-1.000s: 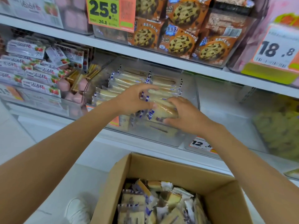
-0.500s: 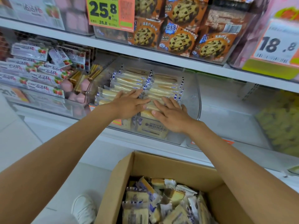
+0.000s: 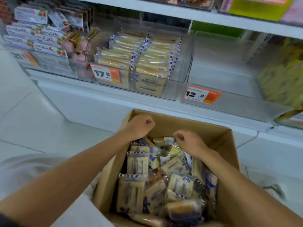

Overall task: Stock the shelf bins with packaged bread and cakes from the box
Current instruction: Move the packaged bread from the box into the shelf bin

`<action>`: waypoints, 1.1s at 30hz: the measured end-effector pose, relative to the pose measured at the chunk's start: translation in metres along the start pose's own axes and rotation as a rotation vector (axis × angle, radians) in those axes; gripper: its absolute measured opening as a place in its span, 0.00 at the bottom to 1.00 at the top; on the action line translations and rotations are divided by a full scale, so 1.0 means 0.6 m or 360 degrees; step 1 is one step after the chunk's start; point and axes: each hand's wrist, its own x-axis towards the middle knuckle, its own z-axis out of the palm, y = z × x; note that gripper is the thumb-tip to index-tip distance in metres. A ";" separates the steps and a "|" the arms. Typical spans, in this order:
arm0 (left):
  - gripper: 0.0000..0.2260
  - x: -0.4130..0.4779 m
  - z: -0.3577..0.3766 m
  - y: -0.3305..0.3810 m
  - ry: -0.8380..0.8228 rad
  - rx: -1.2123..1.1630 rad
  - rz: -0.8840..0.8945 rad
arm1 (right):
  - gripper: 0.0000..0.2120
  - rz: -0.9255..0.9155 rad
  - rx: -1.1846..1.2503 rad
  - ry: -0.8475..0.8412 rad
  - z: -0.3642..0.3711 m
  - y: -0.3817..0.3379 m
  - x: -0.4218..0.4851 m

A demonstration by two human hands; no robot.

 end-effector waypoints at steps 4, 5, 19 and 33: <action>0.07 -0.005 0.076 -0.050 -0.0098 -0.0311 -0.0342 | 0.13 0.0343 0.0181 -0.0272 0.081 0.136 -0.028; 0.07 -0.003 0.091 -0.059 -0.0096 -0.0371 -0.0420 | 0.14 0.0389 0.0220 -0.0340 0.100 0.156 -0.026; 0.05 0.001 0.147 -0.094 -0.0284 -0.0628 -0.0625 | 0.09 0.0415 0.0194 -0.0697 0.146 0.155 0.021; 0.13 -0.027 0.127 0.001 -0.0545 -0.1616 -0.0568 | 0.36 0.0221 0.0711 -0.0088 -0.006 0.052 -0.027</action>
